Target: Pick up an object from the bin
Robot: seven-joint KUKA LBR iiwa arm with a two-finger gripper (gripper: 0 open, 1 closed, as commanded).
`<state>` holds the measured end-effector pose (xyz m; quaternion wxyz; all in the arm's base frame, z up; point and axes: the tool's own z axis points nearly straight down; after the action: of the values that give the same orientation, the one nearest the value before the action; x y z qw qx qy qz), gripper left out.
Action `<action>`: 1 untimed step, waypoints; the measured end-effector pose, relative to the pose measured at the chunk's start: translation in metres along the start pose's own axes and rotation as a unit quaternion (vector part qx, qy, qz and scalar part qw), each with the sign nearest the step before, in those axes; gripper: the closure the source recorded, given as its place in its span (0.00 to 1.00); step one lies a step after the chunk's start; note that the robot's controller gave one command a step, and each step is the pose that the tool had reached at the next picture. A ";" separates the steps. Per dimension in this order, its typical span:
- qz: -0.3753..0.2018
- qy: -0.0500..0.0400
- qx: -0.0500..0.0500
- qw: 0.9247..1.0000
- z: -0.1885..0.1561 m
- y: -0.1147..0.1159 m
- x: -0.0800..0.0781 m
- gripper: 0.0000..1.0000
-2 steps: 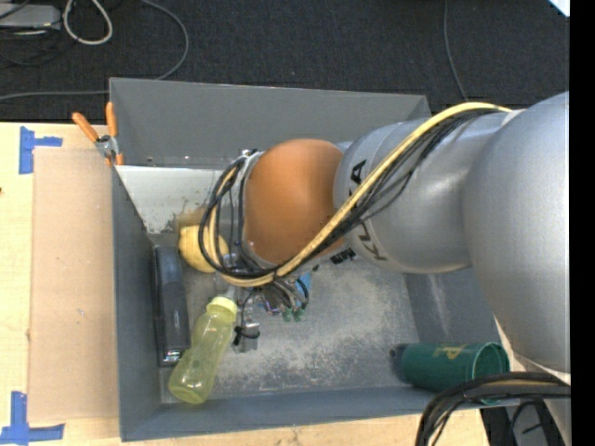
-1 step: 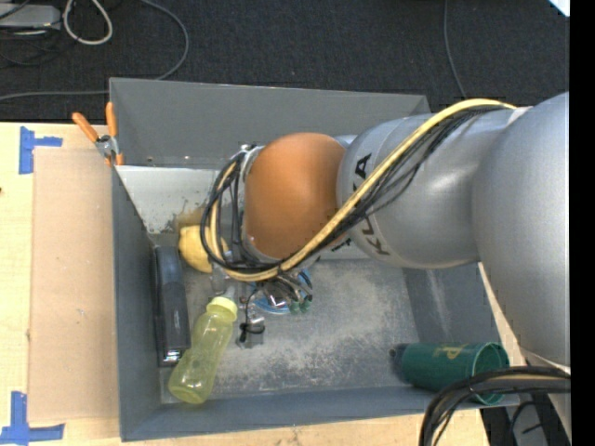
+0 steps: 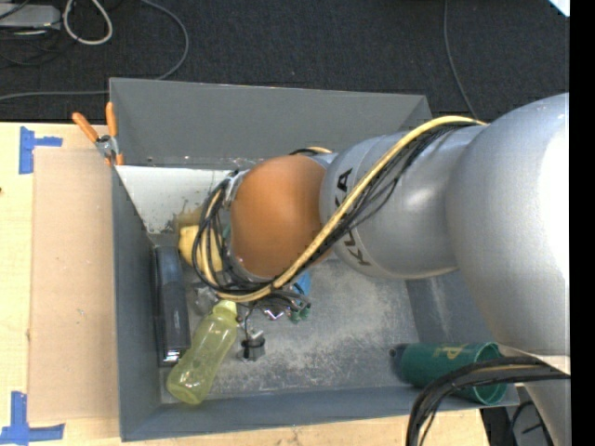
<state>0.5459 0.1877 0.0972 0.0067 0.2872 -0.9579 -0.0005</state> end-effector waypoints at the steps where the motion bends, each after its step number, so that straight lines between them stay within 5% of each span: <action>1: -0.137 -0.004 0.004 0.991 0.029 -0.004 -0.013 0.00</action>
Offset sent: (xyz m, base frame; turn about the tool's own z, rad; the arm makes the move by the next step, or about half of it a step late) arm 0.0093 -0.0178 -0.0272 -0.4419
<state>0.5583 0.1918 0.0679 0.0017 0.4156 -0.9095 0.0013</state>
